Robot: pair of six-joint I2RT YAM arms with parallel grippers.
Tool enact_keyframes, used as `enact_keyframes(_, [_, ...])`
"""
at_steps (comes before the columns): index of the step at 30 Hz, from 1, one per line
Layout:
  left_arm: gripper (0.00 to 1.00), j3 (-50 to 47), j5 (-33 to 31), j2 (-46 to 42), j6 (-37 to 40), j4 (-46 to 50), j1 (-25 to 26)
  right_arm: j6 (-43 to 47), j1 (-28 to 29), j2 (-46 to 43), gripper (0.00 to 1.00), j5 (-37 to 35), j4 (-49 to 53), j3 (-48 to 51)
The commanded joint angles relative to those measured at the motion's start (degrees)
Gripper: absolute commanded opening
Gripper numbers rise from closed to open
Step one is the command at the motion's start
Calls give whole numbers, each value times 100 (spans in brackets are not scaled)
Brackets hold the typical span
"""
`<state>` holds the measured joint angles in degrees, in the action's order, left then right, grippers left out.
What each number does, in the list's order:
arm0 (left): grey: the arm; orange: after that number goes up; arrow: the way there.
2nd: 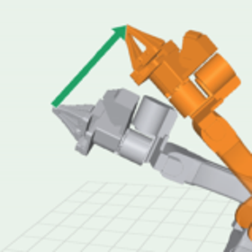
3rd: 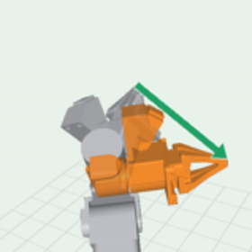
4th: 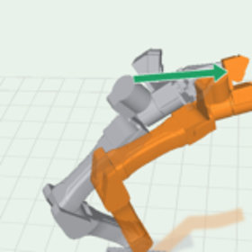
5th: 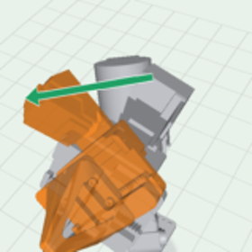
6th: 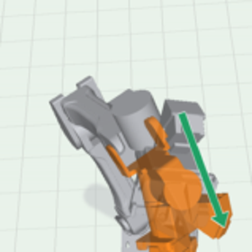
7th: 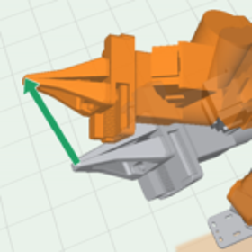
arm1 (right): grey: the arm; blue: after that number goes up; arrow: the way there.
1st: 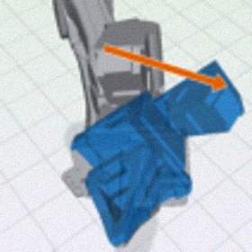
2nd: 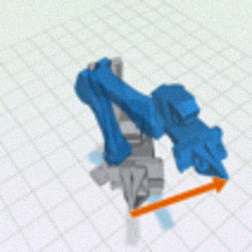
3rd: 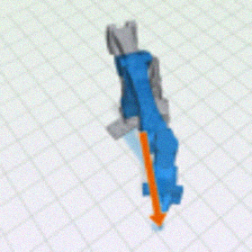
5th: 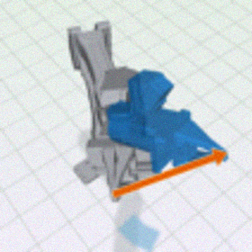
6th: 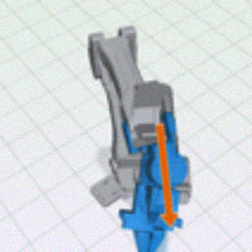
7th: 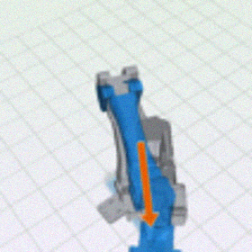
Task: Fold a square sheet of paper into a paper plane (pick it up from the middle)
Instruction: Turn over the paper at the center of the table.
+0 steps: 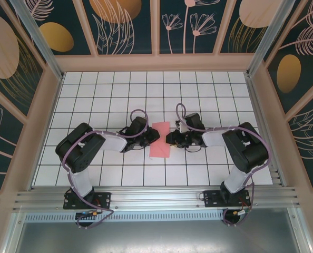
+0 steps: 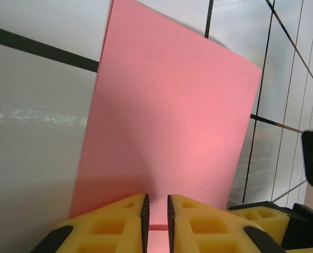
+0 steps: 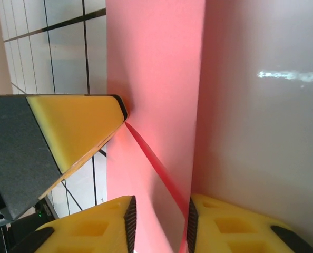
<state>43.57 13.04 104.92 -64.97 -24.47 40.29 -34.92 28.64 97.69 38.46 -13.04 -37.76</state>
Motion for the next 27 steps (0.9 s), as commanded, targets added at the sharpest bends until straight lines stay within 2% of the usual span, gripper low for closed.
enact_keyframes(1, [21,-97,-36,-166,-88,-190,14,-116,-14,-45,26,298,-384,122])
enact_keyframes(5, [21,-78,-23,-220,-100,-206,13,-154,-31,-35,20,380,-551,141])
enact_keyframes(10, [24,-62,-81,-552,-108,-166,11,-122,-64,-122,6,356,-490,110])
enact_keyframes(13, [29,-64,-311,-1010,-66,10,5,-30,-103,-333,0,317,-280,61])
enact_keyframes(15, [36,-77,-618,-1373,-10,265,-8,151,-122,-552,0,137,118,-61])
enact_keyframes(17, [39,-90,-984,-1773,85,578,-17,389,-131,-787,0,-186,726,-264])
enact_keyframes(19, [41,-117,-1372,-2170,185,938,-37,649,-130,-1096,0,-665,1500,-515])
enact_keyframes(22, [44,-235,-2029,-2803,309,1457,-60,1050,-90,-1618,0,-1816,2917,-1114])
enact_keyframes(26, [46,-563,-2859,-3643,253,2021,-107,1386,237,-1799,0,-4532,5046,-2253])
enact_keyframes(27, [46,-668,-3023,-3843,216,2100,-140,1399,480,-1703,0,-5134,5528,-2520])
